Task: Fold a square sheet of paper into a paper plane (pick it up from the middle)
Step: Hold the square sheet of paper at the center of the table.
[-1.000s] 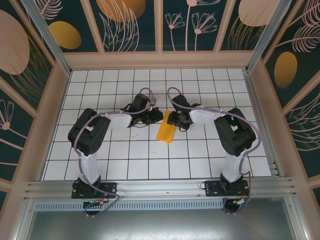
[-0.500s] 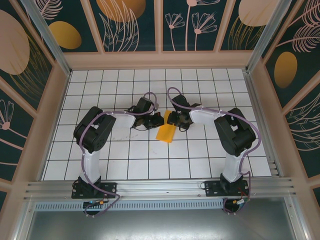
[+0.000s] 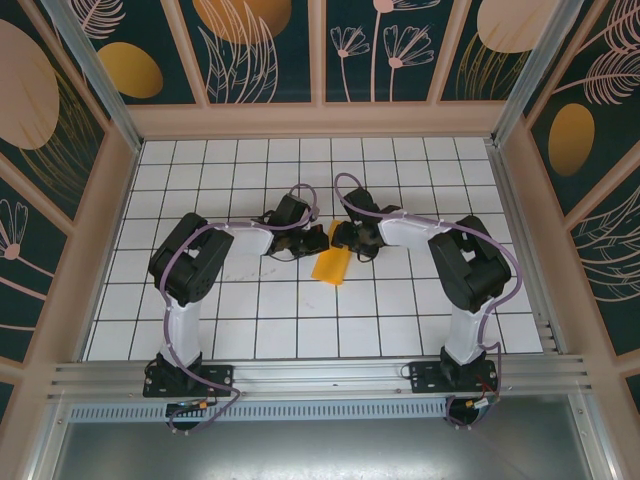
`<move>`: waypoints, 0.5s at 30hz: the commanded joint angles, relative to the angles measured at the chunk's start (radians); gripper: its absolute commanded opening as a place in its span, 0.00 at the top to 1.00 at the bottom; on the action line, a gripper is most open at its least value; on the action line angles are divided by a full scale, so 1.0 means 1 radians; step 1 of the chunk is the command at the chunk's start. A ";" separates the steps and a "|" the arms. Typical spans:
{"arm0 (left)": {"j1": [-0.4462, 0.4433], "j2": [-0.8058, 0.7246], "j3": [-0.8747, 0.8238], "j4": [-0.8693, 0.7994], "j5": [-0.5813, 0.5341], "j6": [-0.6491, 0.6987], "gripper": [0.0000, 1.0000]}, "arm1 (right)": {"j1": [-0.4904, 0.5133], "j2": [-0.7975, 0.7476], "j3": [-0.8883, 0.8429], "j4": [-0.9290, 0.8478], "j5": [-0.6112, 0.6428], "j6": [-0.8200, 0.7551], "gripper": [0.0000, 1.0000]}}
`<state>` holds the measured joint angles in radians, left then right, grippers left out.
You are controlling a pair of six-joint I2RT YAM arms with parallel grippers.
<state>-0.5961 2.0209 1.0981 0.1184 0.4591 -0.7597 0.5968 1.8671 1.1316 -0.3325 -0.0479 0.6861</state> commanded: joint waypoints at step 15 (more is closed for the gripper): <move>-0.010 0.044 -0.032 -0.060 -0.068 0.021 1.00 | -0.132 -0.308 -0.419 0.664 -0.393 0.185 0.84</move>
<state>-0.5968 2.0209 1.0969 0.1200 0.4557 -0.7597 0.4667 1.5574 0.7776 0.0902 -0.2714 0.8013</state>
